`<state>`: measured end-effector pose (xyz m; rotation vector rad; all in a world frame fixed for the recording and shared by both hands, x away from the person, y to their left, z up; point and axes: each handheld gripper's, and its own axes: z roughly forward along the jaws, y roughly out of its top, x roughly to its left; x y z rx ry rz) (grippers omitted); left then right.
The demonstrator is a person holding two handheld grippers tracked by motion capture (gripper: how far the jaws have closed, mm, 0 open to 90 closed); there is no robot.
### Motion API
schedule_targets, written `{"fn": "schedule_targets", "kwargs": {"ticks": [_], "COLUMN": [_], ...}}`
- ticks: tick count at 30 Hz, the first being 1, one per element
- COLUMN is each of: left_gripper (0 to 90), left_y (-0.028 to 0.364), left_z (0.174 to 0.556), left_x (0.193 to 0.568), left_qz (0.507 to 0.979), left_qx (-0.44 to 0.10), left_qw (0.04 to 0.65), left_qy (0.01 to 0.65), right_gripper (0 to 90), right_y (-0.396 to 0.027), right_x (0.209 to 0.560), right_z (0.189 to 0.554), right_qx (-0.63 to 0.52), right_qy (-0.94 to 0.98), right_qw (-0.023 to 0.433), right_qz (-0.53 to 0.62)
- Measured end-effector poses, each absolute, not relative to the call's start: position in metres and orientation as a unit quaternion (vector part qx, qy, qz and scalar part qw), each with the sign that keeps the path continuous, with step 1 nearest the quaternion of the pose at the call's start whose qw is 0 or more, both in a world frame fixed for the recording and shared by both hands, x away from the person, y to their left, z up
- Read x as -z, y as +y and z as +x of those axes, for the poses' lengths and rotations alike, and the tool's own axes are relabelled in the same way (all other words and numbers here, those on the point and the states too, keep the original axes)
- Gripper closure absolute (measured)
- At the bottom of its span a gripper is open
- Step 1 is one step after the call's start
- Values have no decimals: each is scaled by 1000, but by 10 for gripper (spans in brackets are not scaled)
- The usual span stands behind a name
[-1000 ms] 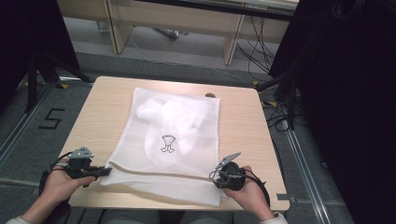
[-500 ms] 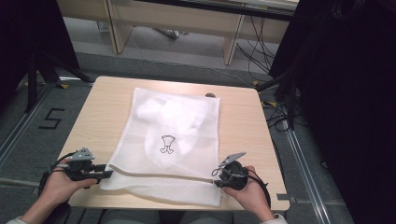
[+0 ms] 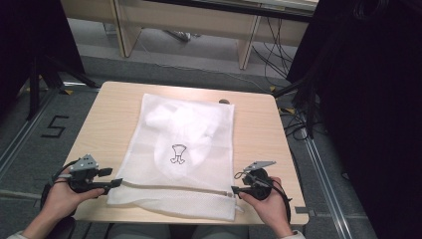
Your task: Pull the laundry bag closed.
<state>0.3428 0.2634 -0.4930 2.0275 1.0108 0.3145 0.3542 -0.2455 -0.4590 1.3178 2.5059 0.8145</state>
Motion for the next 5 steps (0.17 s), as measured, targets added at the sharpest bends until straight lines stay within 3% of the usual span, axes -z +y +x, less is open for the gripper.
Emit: {"fn": "schedule_targets", "kwargs": {"ticks": [5], "left_gripper": [372], "left_y": [260], "left_z": [342], "left_x": [492], "left_qz": [808], "left_qx": [-138], "left_qw": [412], "left_qy": [397], "right_gripper": [432], "right_y": [-252], "right_x": [455], "right_z": [352], "right_qx": [-299], "right_qy": [822], "right_qw": [97], "right_qz": [475]}}
